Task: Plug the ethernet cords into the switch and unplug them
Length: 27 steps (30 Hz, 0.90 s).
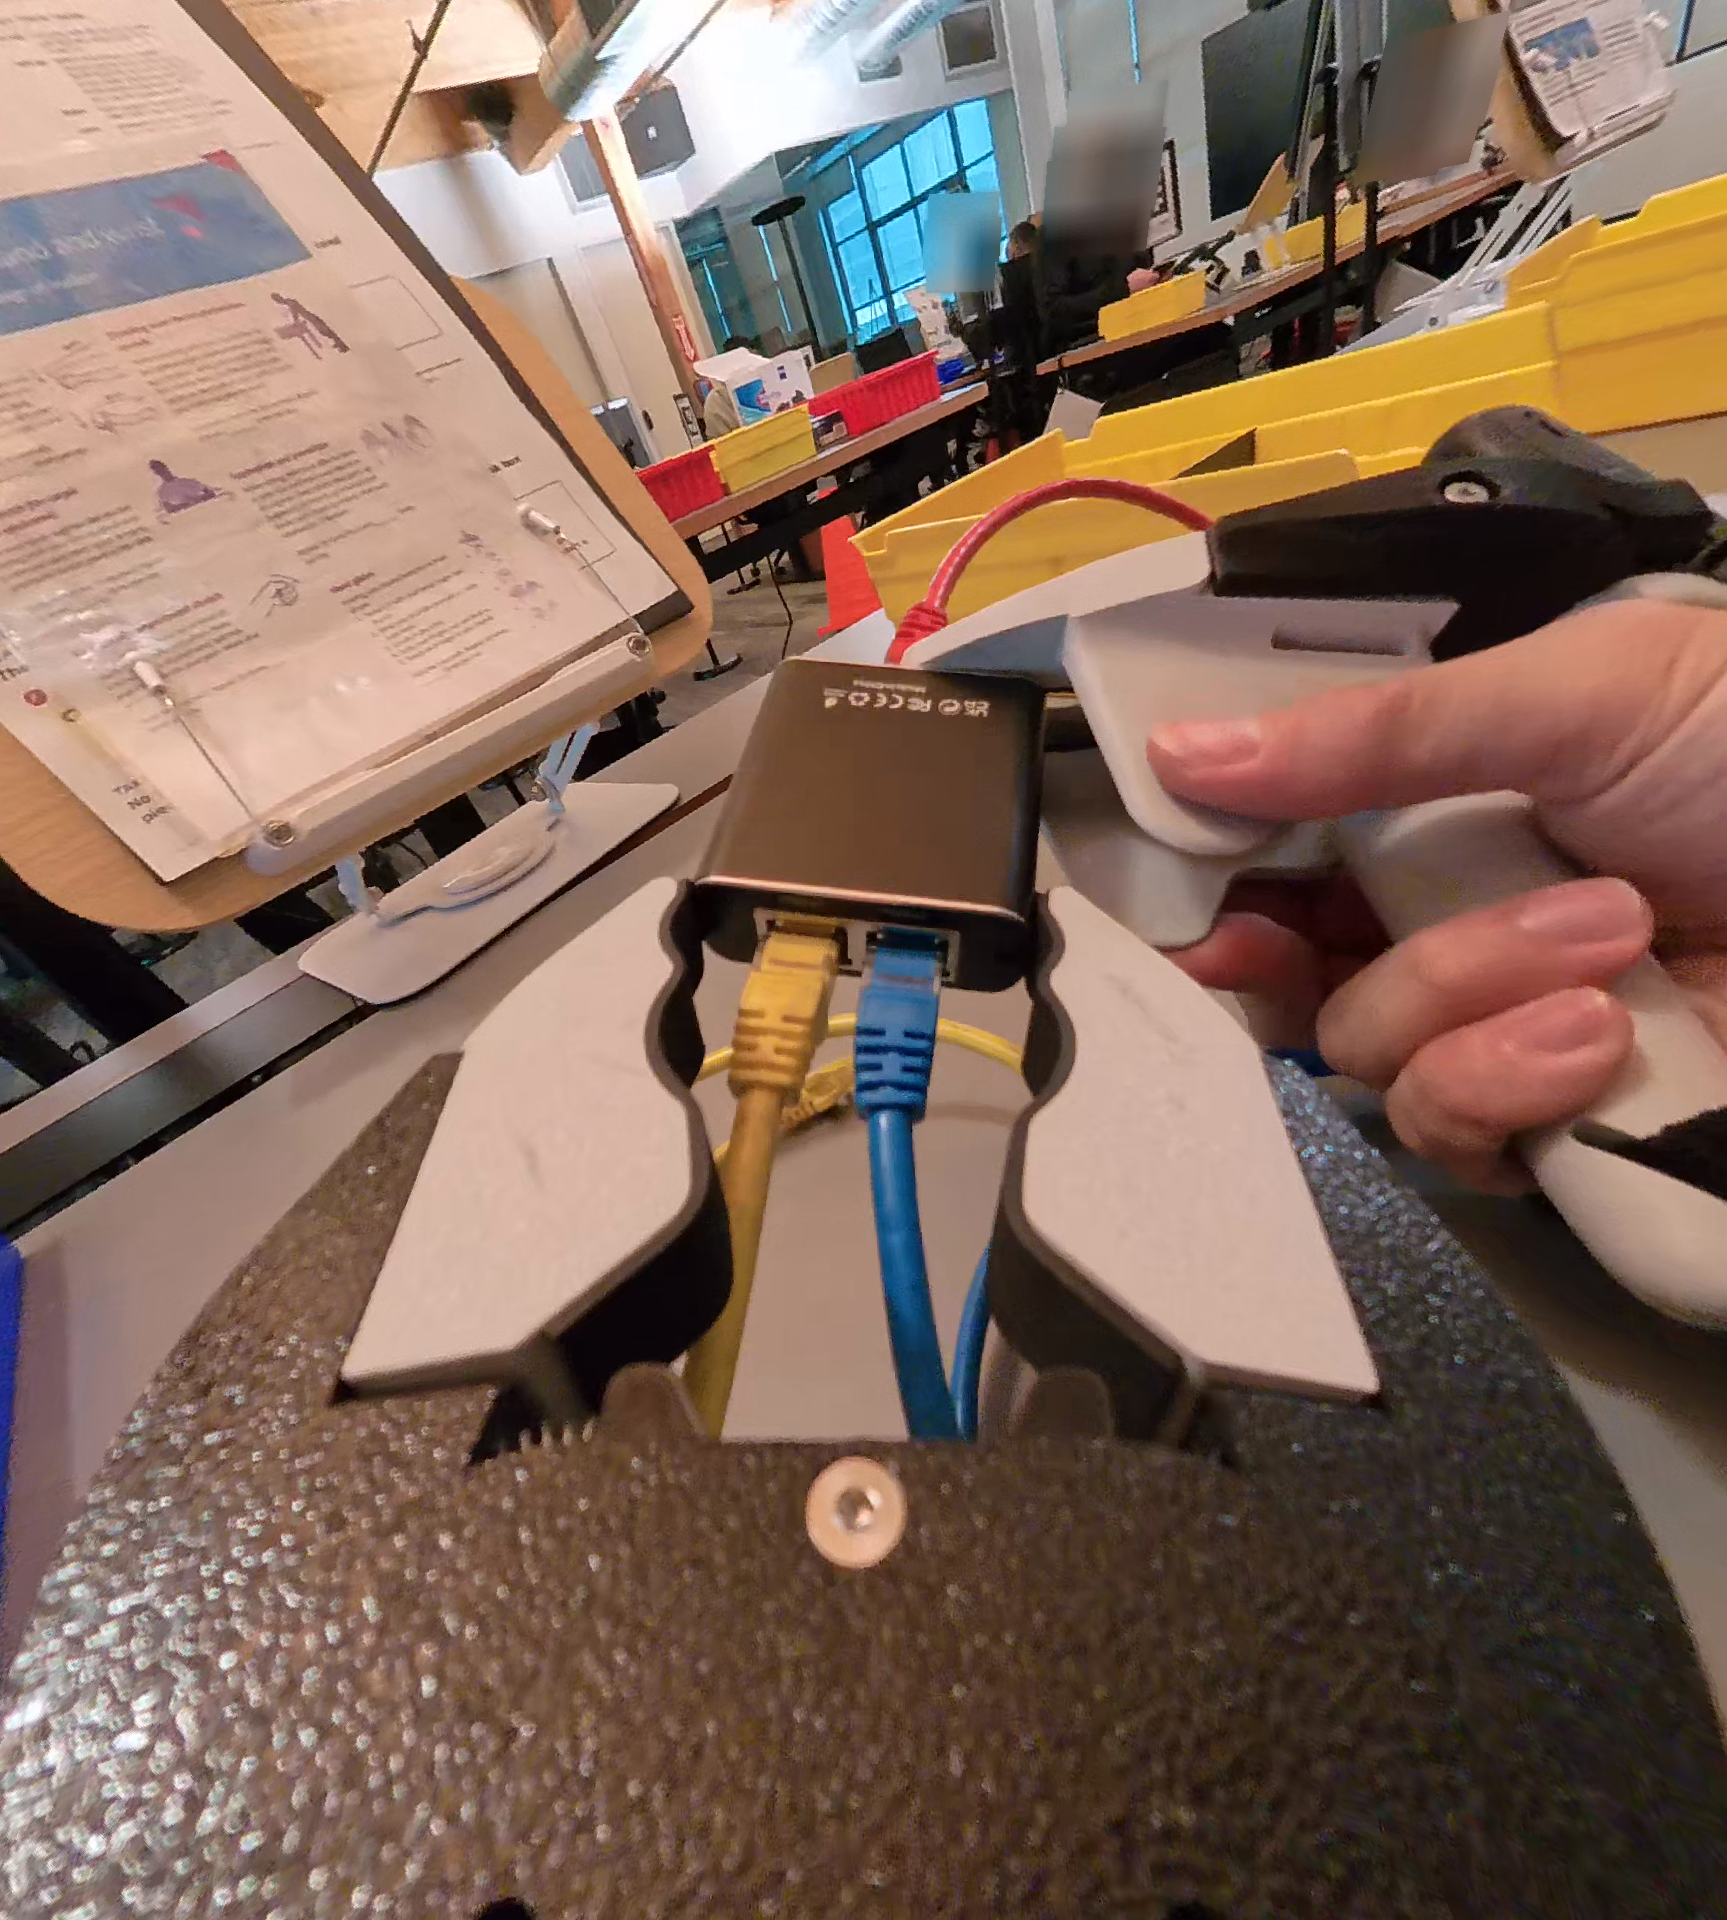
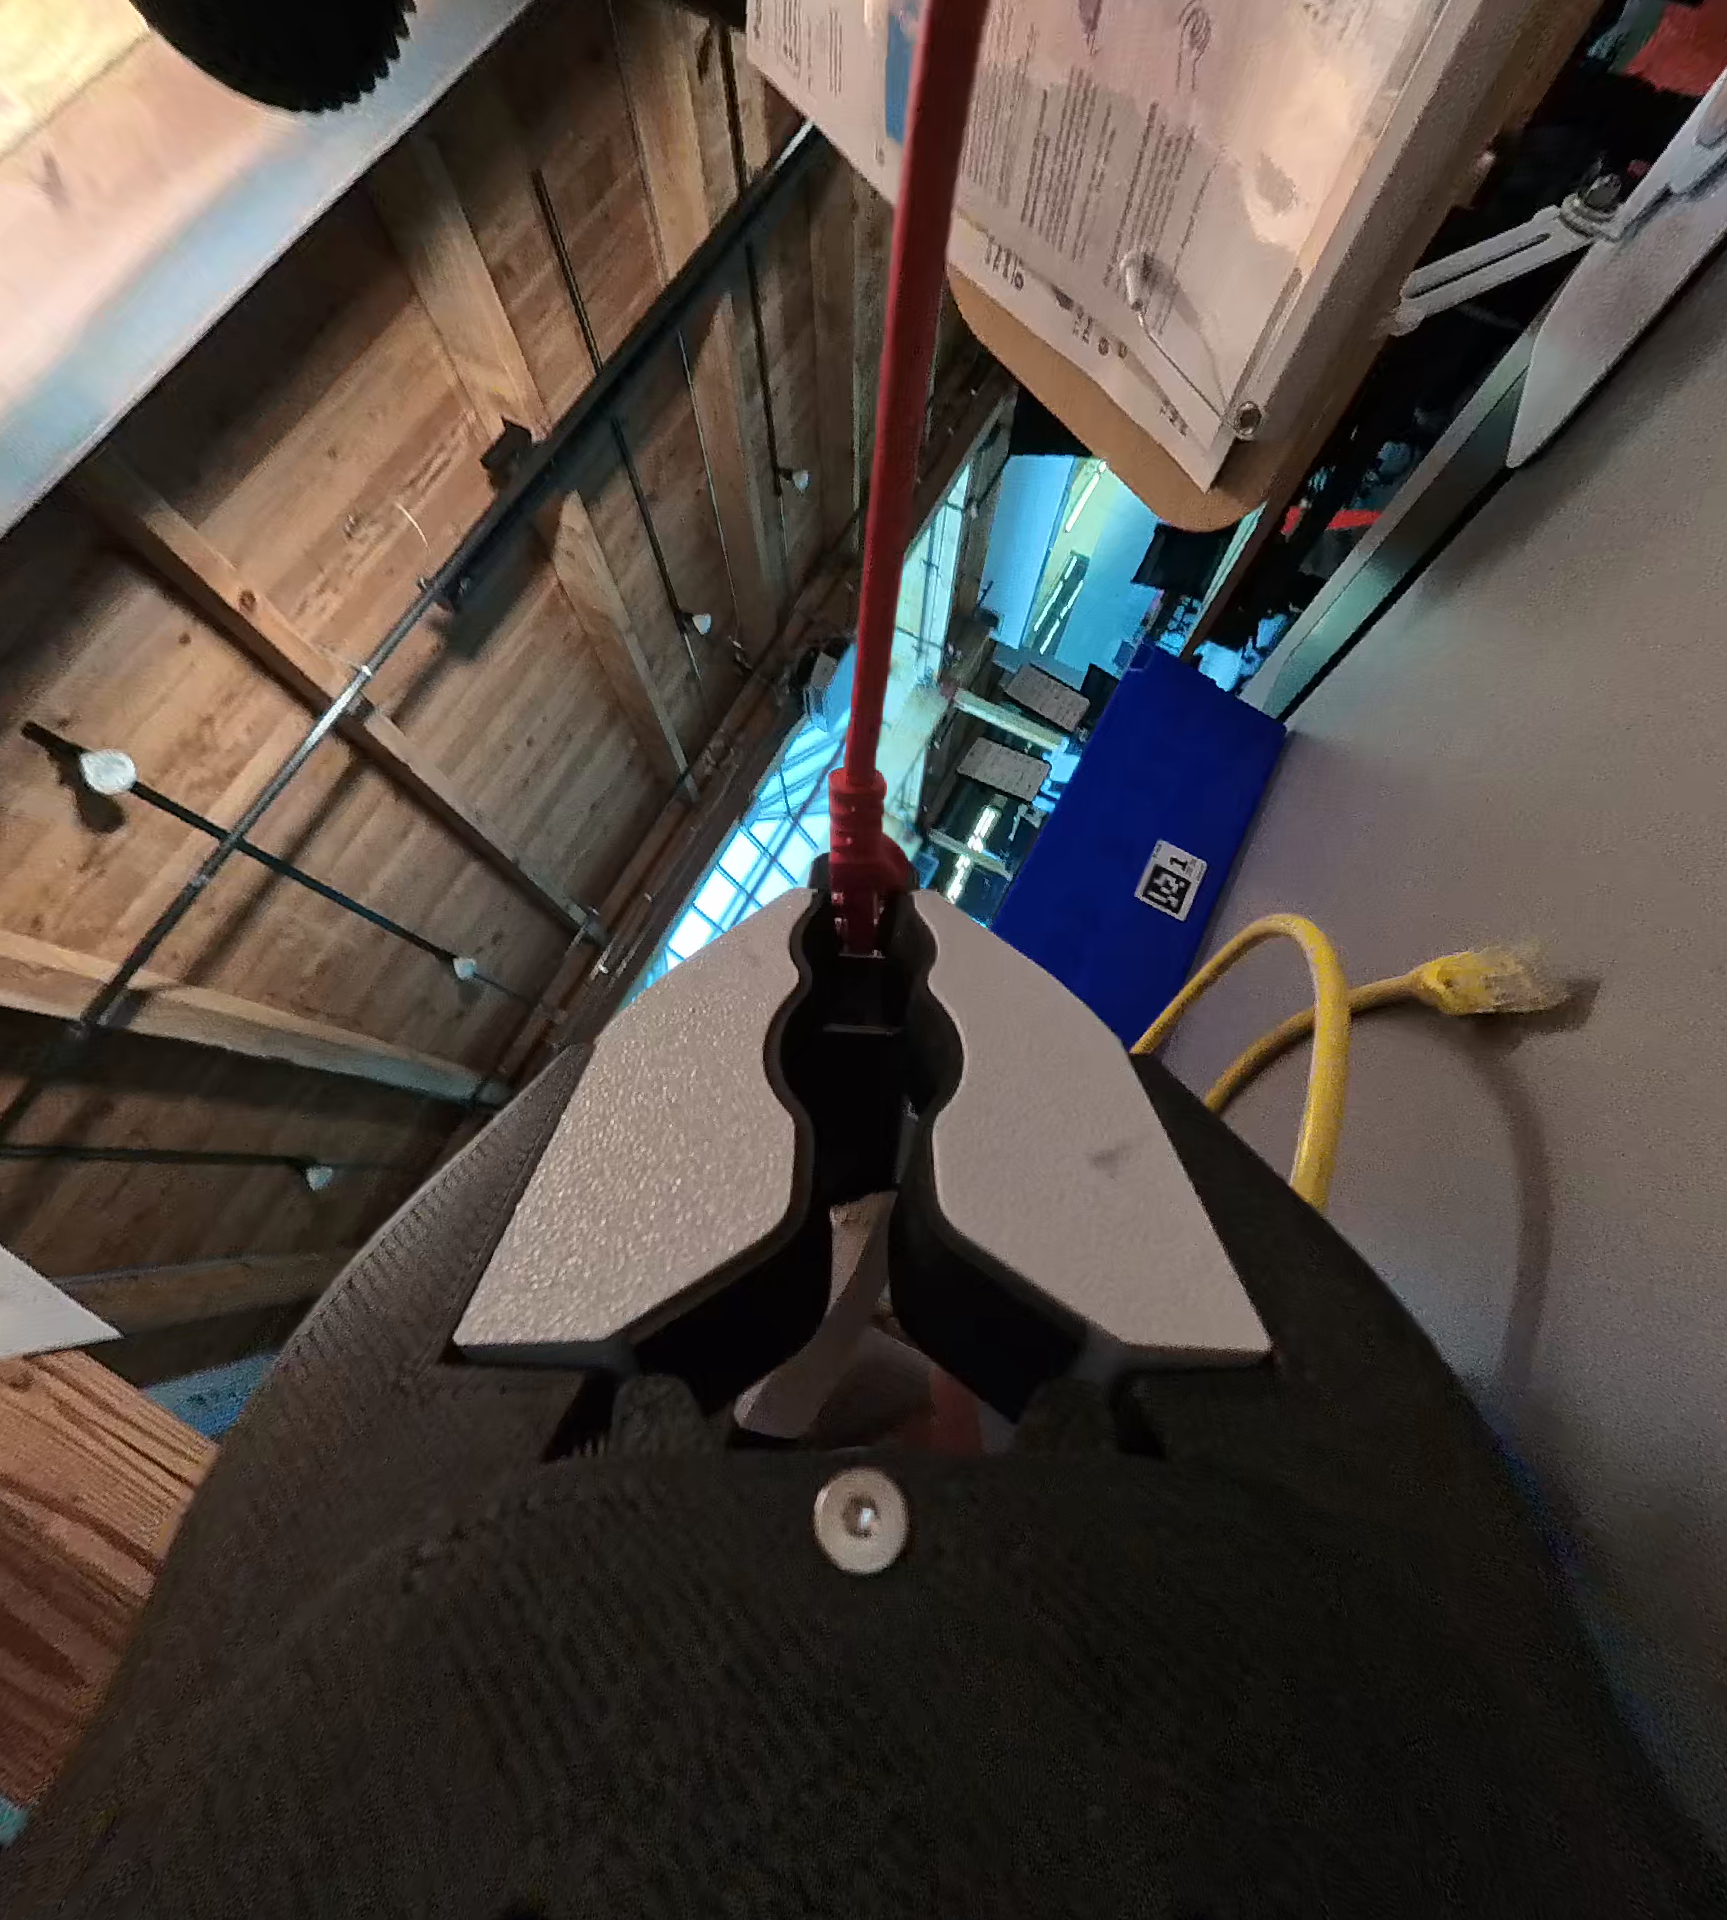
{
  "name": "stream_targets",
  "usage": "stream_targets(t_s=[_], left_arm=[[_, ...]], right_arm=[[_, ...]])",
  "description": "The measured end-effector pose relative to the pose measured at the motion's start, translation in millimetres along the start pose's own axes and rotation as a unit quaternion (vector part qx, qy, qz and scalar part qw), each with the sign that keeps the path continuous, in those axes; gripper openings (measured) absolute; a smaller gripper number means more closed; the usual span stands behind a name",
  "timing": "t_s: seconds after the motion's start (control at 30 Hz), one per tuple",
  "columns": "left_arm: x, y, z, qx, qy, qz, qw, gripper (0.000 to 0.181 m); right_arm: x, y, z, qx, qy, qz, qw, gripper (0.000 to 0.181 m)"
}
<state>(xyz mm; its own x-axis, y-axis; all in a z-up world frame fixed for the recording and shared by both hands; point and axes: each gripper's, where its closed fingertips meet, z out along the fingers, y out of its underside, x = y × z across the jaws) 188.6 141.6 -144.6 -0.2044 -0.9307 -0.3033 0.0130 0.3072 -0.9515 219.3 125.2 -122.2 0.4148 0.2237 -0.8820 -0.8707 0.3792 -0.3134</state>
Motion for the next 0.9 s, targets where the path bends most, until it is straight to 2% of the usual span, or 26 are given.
stream_targets(t_s=[0.2,0.4,0.5,0.57,0.6,0.67,0.73,0.83,0.9], left_arm=[[-2,1,1,0.001,0.005,-0.020,1.000,0.059],[-3,0,0,0.002,-0.001,-0.022,1.000,0.059],[-6,3,0,-0.005,-0.007,-0.014,1.000,0.059],[-10,3,-2,-0.010,-0.028,0.014,0.999,0.059],[-14,2,-4,-0.004,-0.036,-0.007,0.999,0.059],[-22,5,-6,0.002,-0.028,-0.046,0.999,0.059],[-31,6,-8,0.002,-0.045,-0.040,0.998,0.059],[-31,7,-7,0.003,-0.039,-0.059,0.998,0.059],[-28,8,-6,0.003,-0.027,-0.056,0.998,0.059]], right_arm=[[0,0,3,-0.024,-0.008,-0.042,0.999,0.011],[0,0,5,-0.015,-0.018,-0.021,1.000,0.007],[3,0,6,-0.013,-0.015,-0.012,1.000,0.011],[3,-8,5,0.003,-0.019,-0.009,1.000,0.011],[2,-20,1,0.025,-0.025,-0.002,0.999,0.011],[8,-38,-8,0.021,0.007,-0.056,0.998,0.011],[-1,-46,-14,0.004,0.017,-0.118,0.993,0.010],[-29,-36,-12,-0.080,0.022,-0.214,0.973,0.011],[-48,-41,-12,-0.121,0.027,-0.262,0.957,0.011]])
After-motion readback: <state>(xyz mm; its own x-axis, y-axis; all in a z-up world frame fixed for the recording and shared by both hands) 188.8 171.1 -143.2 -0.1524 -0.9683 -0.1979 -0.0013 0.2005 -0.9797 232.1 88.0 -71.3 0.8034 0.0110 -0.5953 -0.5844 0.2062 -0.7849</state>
